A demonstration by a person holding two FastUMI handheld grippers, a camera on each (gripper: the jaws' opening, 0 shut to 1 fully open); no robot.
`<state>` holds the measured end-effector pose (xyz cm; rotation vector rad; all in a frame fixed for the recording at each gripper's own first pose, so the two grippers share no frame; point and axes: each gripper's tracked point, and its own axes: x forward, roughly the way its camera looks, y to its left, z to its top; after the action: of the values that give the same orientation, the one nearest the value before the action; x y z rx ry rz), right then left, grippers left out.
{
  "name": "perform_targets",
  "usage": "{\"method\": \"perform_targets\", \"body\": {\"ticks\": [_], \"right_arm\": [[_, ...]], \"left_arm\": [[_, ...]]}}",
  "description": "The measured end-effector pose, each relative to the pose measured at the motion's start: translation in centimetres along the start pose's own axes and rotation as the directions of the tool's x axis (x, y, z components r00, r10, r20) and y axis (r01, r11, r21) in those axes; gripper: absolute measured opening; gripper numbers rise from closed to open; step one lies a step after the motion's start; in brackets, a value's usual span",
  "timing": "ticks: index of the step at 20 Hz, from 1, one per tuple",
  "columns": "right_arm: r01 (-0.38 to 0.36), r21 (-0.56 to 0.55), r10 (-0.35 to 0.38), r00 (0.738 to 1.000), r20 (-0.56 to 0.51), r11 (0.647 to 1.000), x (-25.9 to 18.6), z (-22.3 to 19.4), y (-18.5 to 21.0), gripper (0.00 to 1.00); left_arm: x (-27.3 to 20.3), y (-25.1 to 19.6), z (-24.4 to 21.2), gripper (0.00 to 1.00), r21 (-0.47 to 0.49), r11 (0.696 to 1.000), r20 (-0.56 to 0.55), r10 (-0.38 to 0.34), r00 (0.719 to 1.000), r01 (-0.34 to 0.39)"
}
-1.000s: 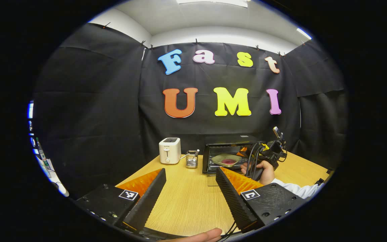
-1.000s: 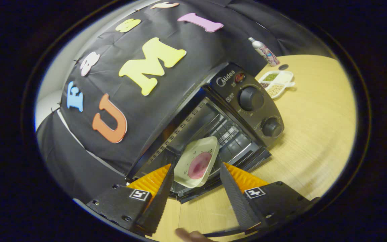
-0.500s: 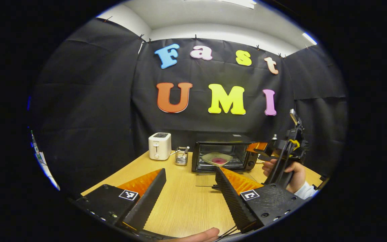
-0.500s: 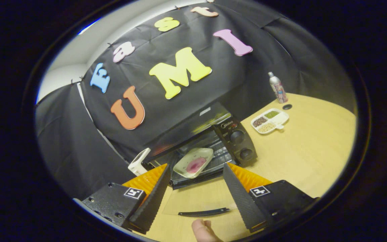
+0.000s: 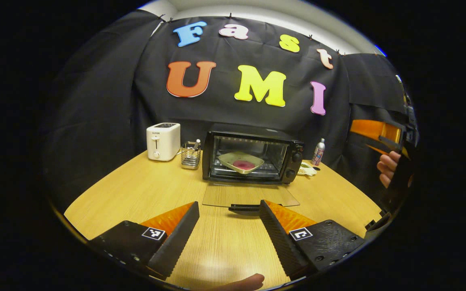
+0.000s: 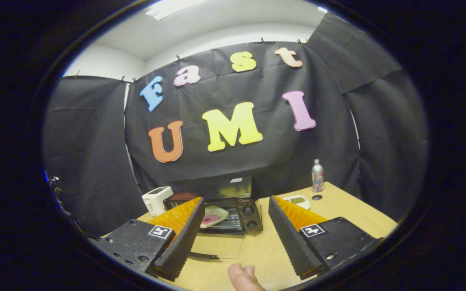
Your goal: Open the electric oven with the left hand, put the food in, and close the electric oven.
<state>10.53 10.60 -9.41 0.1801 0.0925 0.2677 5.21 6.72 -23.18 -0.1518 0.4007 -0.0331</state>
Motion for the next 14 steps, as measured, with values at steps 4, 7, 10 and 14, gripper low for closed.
{"method": "perform_targets", "body": {"ticks": [4, 7, 10, 14], "right_arm": [[0.014, -0.036, -0.014, 1.0, 0.019, 0.999, -2.1, 1.5, -2.4, 0.95], [0.102, -0.059, -0.099, 0.994, 0.055, 0.993, -4.2, 3.0, -5.2, 0.94], [0.109, -0.085, -0.098, 0.987, 0.128, 0.99, -6.0, 4.7, -5.7, 0.95], [0.163, -0.072, -0.149, 0.975, 0.165, 0.984, -7.3, 4.8, -8.4, 0.95]], "left_arm": [[3.1, -2.2, -2.1, 0.96, 0.001, 0.999, -0.075, -0.031, 0.997, 0.032], [5.0, -4.7, -4.6, 0.96, 0.034, 0.997, -0.152, -0.064, 0.986, 0.07], [7.1, -6.2, -6.7, 0.96, 0.047, 0.996, -0.215, -0.07, 0.974, 0.082], [9.2, -6.7, -8.6, 0.96, 0.055, 0.997, -0.279, -0.041, 0.959, 0.058]]}}
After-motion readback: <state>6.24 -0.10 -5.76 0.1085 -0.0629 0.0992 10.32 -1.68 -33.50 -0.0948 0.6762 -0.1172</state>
